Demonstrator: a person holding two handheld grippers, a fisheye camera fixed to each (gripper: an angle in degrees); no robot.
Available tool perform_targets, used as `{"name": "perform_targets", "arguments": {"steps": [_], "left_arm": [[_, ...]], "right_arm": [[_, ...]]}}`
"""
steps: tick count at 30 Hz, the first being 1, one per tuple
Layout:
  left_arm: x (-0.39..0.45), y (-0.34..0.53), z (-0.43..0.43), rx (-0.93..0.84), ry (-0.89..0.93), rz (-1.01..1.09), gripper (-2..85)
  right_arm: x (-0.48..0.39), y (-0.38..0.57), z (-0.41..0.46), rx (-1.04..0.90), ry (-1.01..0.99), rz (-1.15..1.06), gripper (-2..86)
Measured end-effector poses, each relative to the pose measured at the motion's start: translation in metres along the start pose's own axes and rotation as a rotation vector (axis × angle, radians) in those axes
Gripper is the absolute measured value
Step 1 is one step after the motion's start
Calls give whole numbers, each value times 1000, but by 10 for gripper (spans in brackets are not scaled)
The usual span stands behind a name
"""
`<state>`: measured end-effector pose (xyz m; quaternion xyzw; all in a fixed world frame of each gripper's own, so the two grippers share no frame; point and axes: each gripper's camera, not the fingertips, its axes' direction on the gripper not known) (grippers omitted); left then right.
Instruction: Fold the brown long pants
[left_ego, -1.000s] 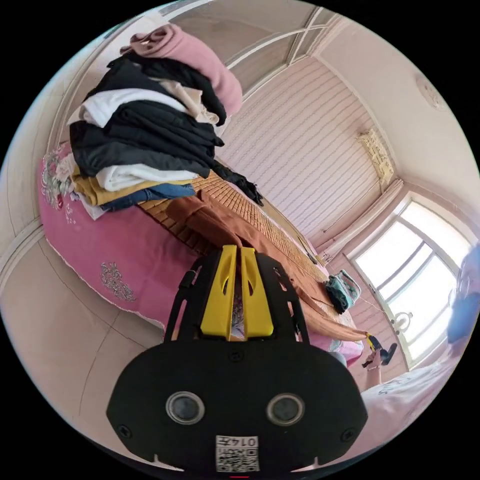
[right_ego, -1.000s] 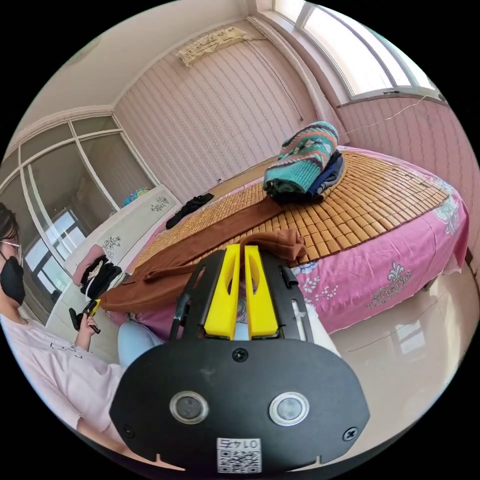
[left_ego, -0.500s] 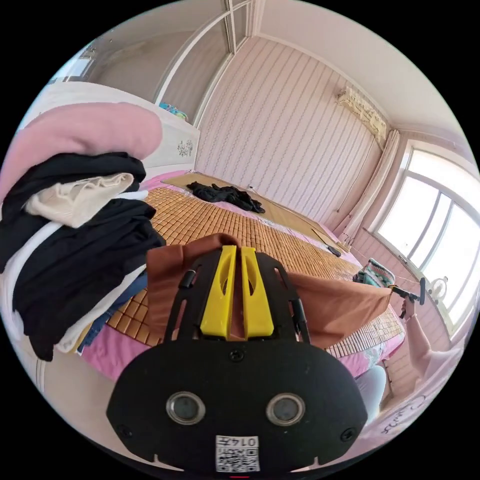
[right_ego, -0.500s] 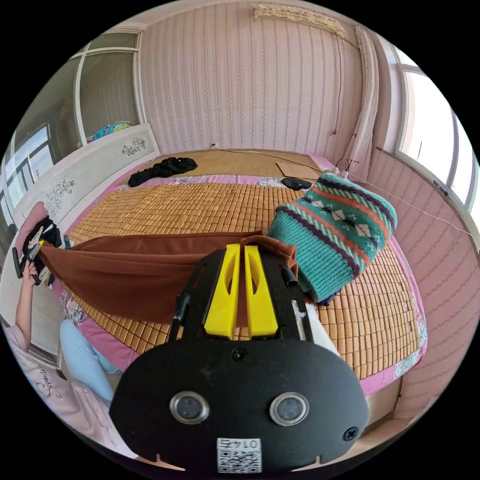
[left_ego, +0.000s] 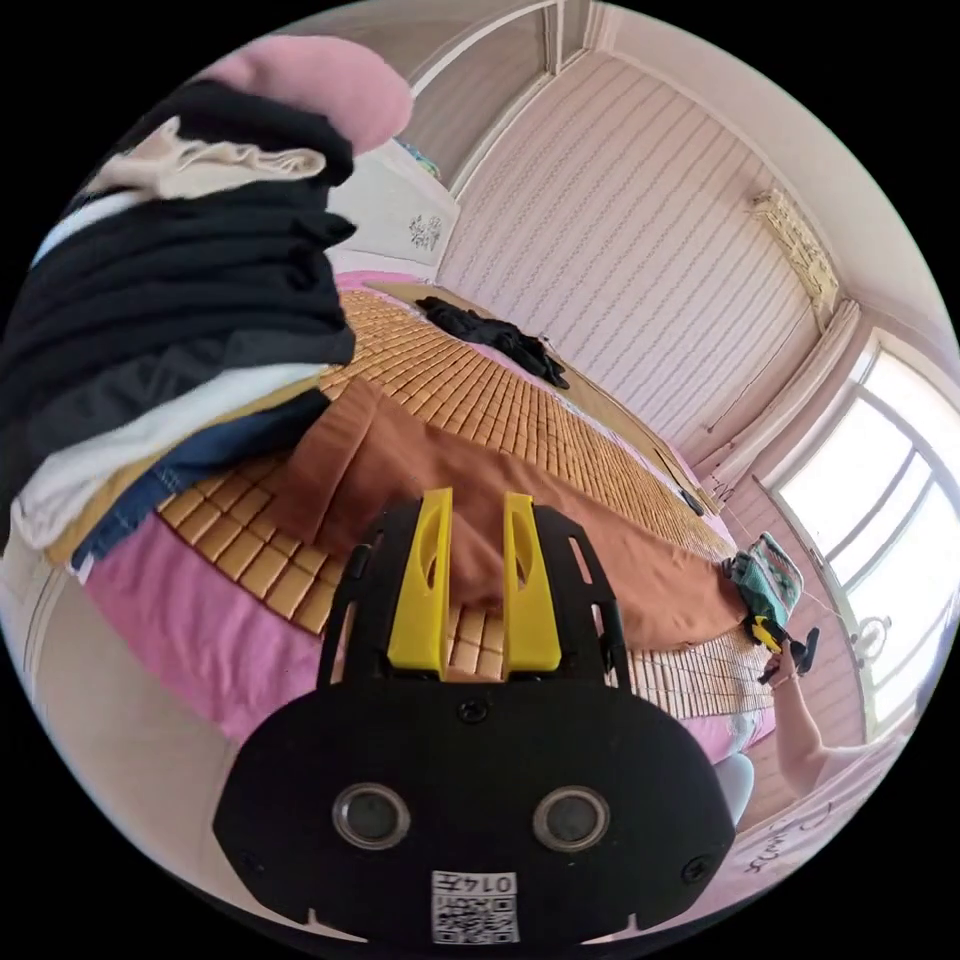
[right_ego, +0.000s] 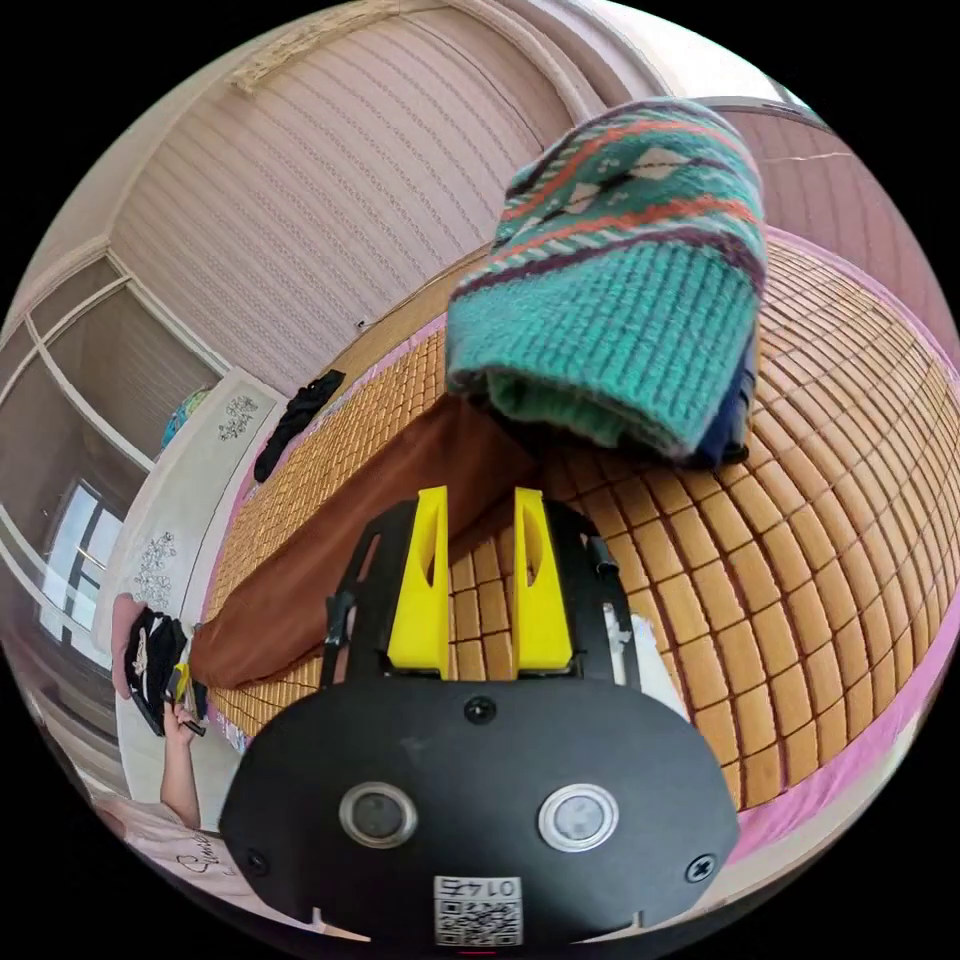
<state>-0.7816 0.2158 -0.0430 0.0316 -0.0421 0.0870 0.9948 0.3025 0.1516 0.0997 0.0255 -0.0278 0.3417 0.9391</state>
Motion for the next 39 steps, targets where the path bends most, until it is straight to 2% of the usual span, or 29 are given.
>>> {"name": "perform_targets", "arguments": {"steps": [4,6,11,14,17,21,24,26,30,34,39], "left_arm": [[-25,28,3,6,41,-117,104],[-21,23,11,-31,13,-129,127],[-29,25,9,-27,56,-215,137],[-39,47,-1,-30,124,-282,139],[-47,50,1,7,177,-342,144],[-43,24,36,-45,182,-343,151],[-37,14,51,-42,147,-376,100],[-36,10,56,-67,112,-329,63],[-32,15,40,-76,174,-320,50],[-15,28,22,-143,67,-209,60],[-10,44,-3,-144,106,-170,78]], "right_arm": [[37,6,19,-54,-77,118,126],[37,3,25,-21,-98,135,123],[33,-6,48,8,-80,172,78],[26,-9,52,-48,-92,114,30],[17,-3,38,-10,-74,63,21],[7,7,12,28,-99,16,16],[7,18,-13,32,-96,-18,15],[12,30,-34,25,-95,-33,15],[30,62,-71,3,-145,-24,15],[49,126,-124,-8,-155,-26,15],[71,187,-150,-108,-30,-7,12]]}}
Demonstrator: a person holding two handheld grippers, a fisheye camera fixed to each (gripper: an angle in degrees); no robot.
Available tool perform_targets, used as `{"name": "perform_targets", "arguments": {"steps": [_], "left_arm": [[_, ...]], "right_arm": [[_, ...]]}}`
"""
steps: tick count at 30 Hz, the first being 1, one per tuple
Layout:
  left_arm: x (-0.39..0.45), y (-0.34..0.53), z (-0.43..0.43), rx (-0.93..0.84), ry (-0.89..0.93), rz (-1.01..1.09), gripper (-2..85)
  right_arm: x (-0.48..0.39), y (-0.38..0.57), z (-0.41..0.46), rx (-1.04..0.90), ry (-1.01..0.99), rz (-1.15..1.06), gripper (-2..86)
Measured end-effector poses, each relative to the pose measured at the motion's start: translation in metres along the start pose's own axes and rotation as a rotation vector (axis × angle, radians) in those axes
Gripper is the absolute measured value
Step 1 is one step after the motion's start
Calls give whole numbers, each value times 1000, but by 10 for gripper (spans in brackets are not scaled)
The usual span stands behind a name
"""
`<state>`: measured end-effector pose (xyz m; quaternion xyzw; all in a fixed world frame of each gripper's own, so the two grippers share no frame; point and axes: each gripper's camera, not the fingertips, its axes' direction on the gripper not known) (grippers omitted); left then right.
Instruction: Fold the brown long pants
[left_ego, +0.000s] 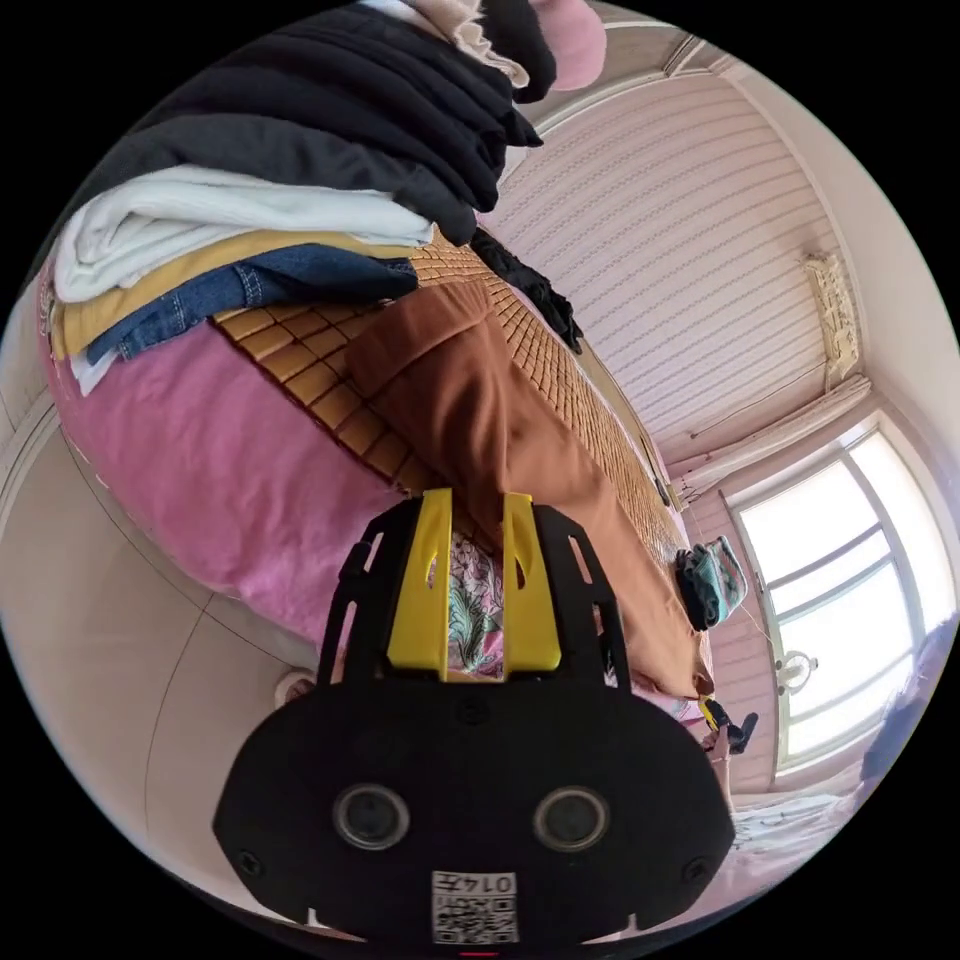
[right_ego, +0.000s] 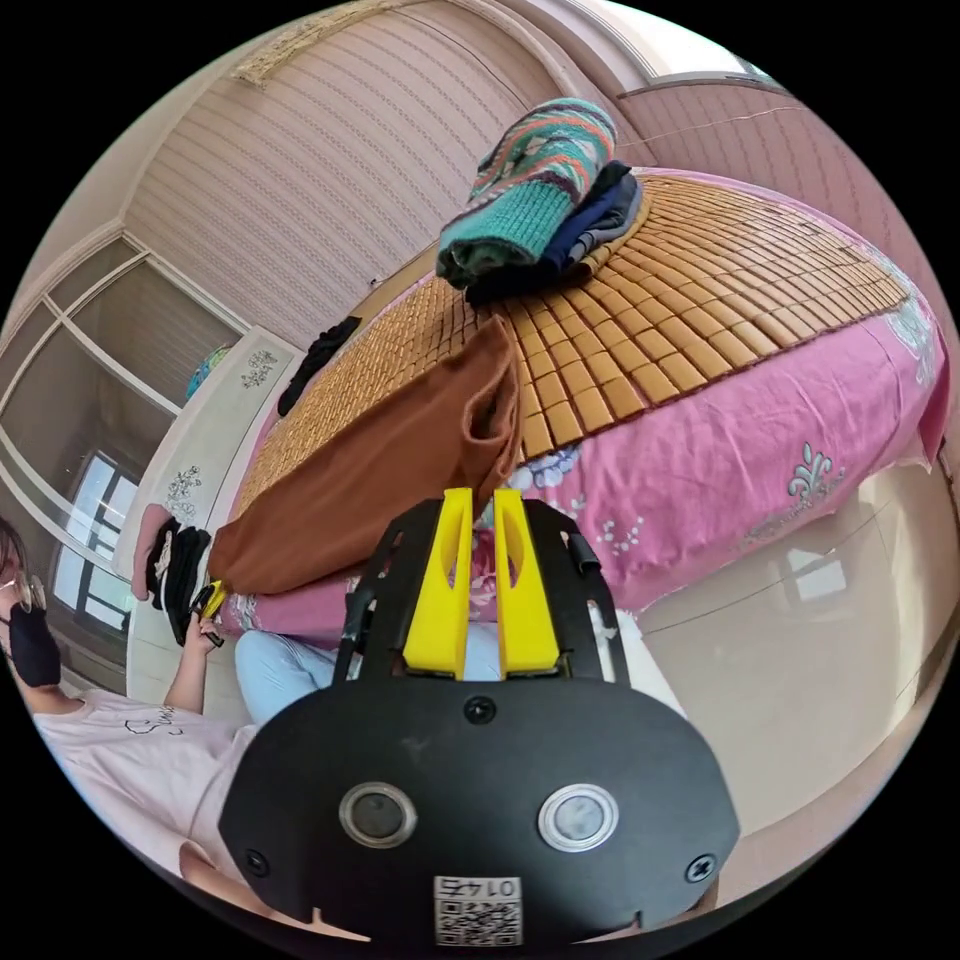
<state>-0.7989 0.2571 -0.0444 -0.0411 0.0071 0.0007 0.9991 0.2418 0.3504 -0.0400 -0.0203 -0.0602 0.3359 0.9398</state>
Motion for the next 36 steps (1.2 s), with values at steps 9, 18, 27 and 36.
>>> {"name": "perform_targets", "arguments": {"steps": [9,18,27,36], "left_arm": [[123,66,-18,-3,-137,346,63],[328,176,122,-310,26,881,130],[414,216,143,-274,-2,1067,101],[409,234,174,-367,-40,1027,51]], "right_arm": [[6,64,-47,174,11,88,29],[-22,20,-18,165,89,52,50],[-46,21,-52,149,-21,43,8],[-61,21,-22,99,159,43,-1]]}}
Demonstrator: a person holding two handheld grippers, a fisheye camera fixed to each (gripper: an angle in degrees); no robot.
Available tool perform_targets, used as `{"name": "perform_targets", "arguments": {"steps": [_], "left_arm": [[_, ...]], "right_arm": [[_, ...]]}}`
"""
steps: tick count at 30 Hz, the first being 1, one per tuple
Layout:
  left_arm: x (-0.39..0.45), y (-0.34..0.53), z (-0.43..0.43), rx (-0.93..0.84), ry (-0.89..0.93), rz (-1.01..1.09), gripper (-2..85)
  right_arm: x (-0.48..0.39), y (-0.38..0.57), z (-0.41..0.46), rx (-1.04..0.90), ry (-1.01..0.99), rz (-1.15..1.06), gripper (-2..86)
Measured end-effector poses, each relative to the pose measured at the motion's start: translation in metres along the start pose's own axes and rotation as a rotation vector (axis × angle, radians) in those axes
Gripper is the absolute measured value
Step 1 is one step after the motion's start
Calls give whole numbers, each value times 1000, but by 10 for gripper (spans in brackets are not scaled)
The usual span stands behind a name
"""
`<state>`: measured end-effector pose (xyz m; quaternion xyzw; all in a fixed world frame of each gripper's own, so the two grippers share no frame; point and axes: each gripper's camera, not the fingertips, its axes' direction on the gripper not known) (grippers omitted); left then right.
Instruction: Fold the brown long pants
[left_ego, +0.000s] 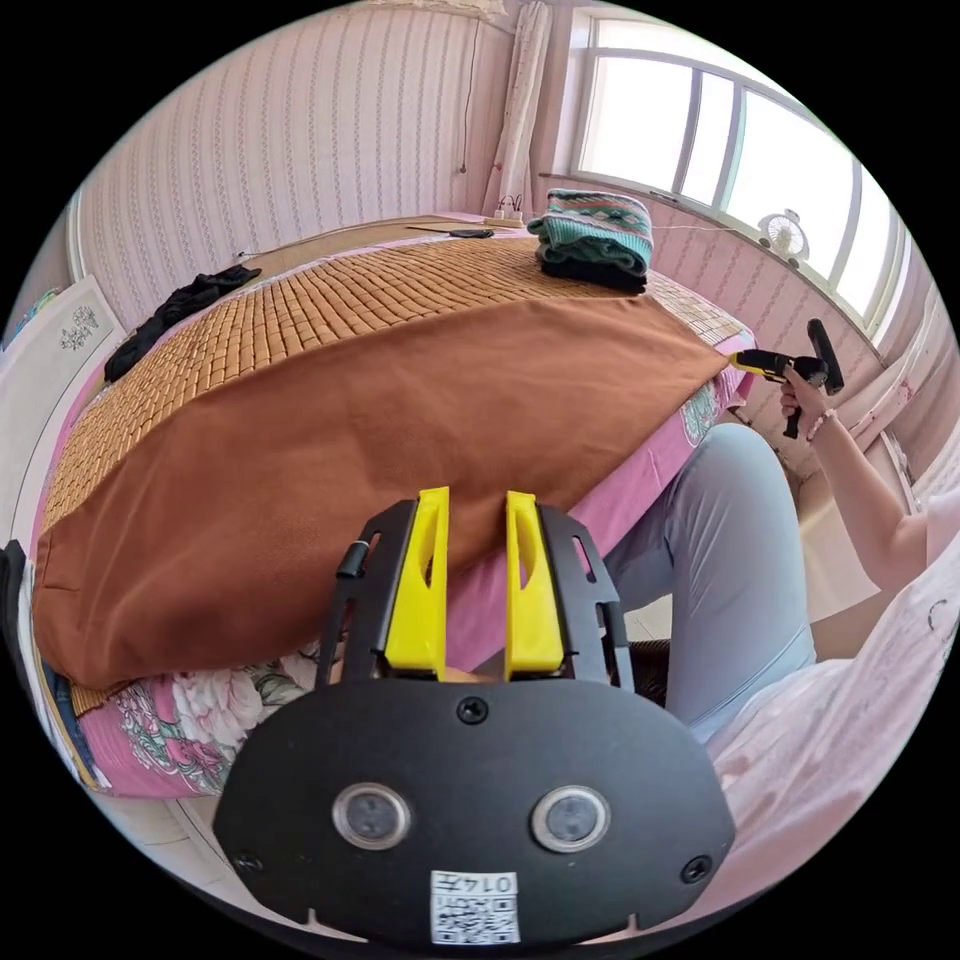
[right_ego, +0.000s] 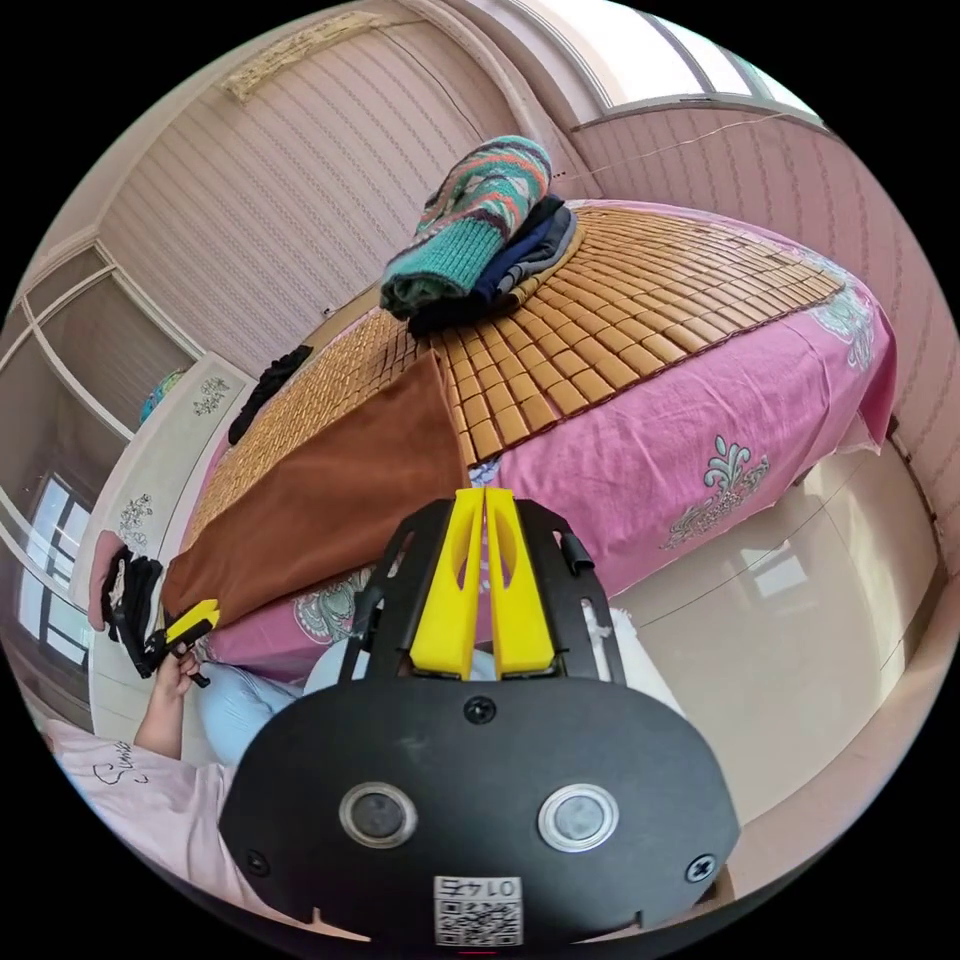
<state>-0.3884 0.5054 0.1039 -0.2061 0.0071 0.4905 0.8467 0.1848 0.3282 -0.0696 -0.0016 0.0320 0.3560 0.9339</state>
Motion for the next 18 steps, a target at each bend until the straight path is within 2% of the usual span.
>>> {"name": "perform_targets", "arguments": {"steps": [2,9,11,13,15,17,18], "left_arm": [[3,-4,-2,-24,12,10,3],[21,1,-9,-64,-33,98,-9],[21,1,-12,-74,-22,83,-10],[25,4,-19,-67,-30,91,-10],[33,14,-33,-38,-30,93,-10],[38,24,-47,30,-14,95,-10],[41,29,-54,70,-22,91,-10]], "right_arm": [[-17,-1,3,-40,39,-33,-2],[-99,0,2,11,179,-204,-2],[-117,-1,14,-31,382,-186,-2],[-125,2,8,26,488,-135,-3],[-135,5,-5,89,409,-111,-3],[-166,5,-8,96,123,-221,-3],[-178,4,-5,88,60,-259,-3]]}}
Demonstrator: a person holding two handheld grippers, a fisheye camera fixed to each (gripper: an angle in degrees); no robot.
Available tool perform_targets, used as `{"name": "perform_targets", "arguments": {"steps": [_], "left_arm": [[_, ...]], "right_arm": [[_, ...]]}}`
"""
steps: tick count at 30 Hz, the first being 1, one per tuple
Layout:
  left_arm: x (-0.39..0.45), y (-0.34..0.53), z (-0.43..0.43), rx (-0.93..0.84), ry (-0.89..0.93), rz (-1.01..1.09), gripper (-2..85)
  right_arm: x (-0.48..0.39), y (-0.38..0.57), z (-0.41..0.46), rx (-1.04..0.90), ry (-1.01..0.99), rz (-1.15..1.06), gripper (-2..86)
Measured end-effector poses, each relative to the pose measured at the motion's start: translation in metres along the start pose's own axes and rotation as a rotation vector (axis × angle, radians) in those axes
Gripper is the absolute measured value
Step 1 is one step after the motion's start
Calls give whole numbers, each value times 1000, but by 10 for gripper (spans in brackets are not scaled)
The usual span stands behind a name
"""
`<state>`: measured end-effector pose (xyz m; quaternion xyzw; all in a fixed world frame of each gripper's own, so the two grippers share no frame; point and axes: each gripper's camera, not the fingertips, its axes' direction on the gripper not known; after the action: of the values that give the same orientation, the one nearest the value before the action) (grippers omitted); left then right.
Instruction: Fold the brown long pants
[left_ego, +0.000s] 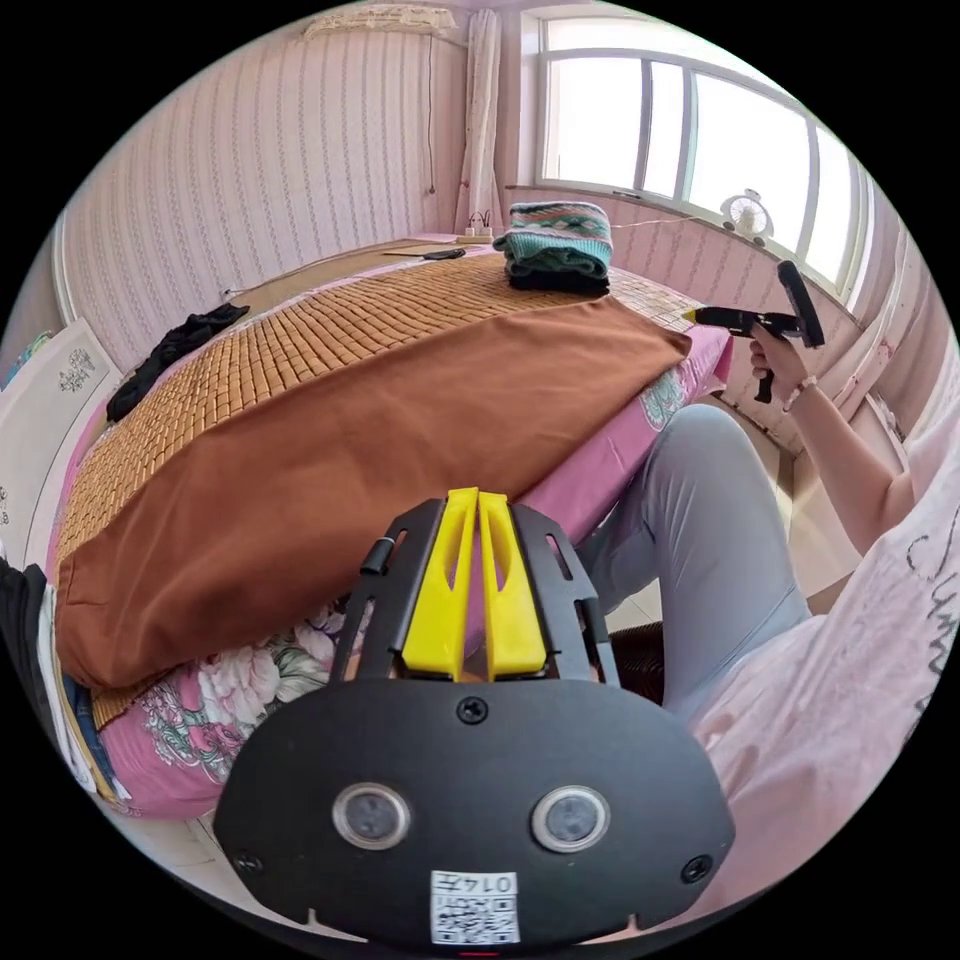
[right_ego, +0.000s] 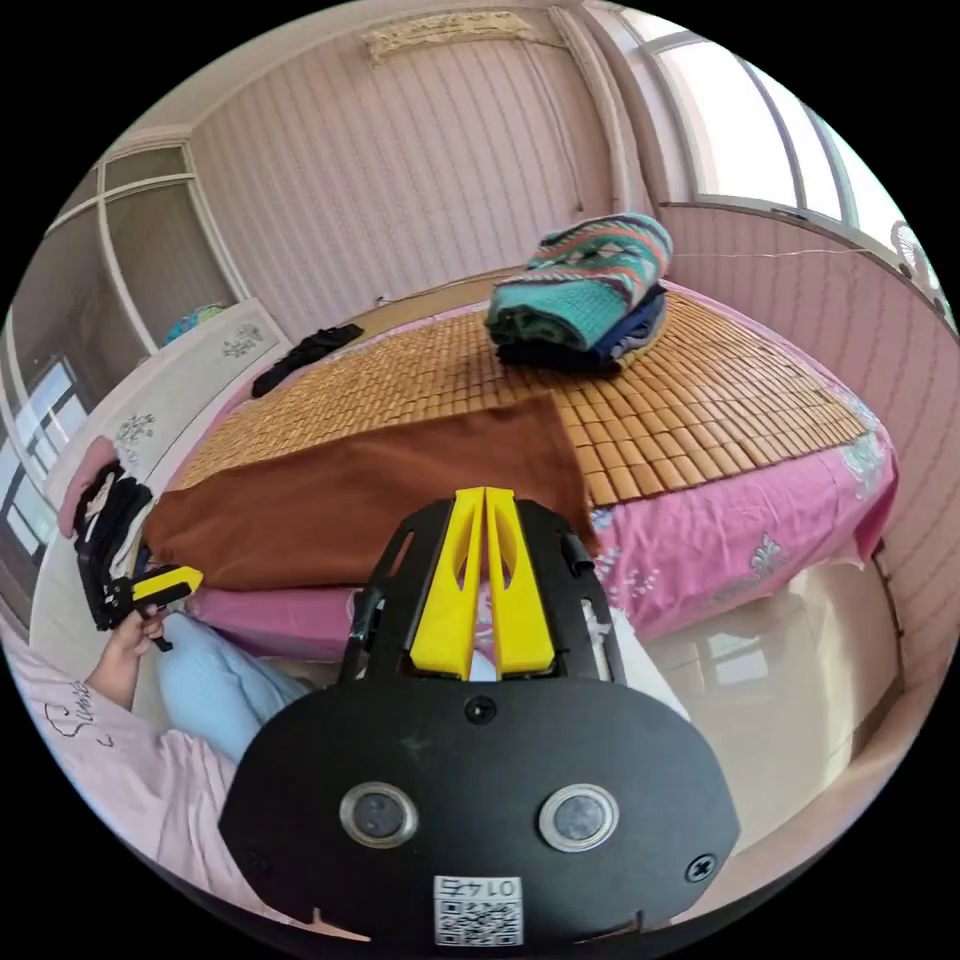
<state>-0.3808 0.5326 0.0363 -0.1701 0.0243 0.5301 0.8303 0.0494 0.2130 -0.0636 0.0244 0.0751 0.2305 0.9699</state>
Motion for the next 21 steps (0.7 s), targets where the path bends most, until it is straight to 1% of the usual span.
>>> {"name": "perform_targets", "arguments": {"steps": [2,3,4,5,6,7,8,11,13,15,16,17,20,21], "left_arm": [[3,4,-3,28,-44,-4,-10],[3,6,-1,34,-71,-12,-10],[3,7,0,34,-74,-17,-10],[7,8,0,52,-76,5,-9],[15,11,-3,101,-90,53,-9],[19,13,-4,120,-102,76,-9],[25,15,-2,134,-128,95,-7],[28,22,17,62,-118,87,-5],[22,34,17,114,-101,44,-5],[15,44,14,123,-59,2,-7],[13,46,13,125,-53,-7,-7],[10,49,11,133,-45,-10,-8],[-5,57,-5,140,-6,-31,-8],[-19,64,-21,175,-43,-76,-8]], "right_arm": [[-62,-21,30,-88,-193,-150,-2],[-81,-27,41,-124,-230,-192,-3],[-124,-37,62,-175,-294,-287,-3],[-169,-45,83,-202,-345,-376,-3],[-193,-49,93,-210,-371,-423,-3],[-241,-55,114,-235,-399,-529,-3],[-285,-63,136,-271,-362,-613,-3],[-361,-91,188,-310,-274,-684,-3],[-389,-108,214,-345,-258,-684,-3],[-411,-116,248,-433,-152,-710,-3],[-418,-115,271,-513,-111,-732,-3],[-419,-122,270,-476,-141,-716,-3],[-418,-138,280,-544,-210,-678,-3],[-417,-140,281,-555,-226,-668,-3]]}}
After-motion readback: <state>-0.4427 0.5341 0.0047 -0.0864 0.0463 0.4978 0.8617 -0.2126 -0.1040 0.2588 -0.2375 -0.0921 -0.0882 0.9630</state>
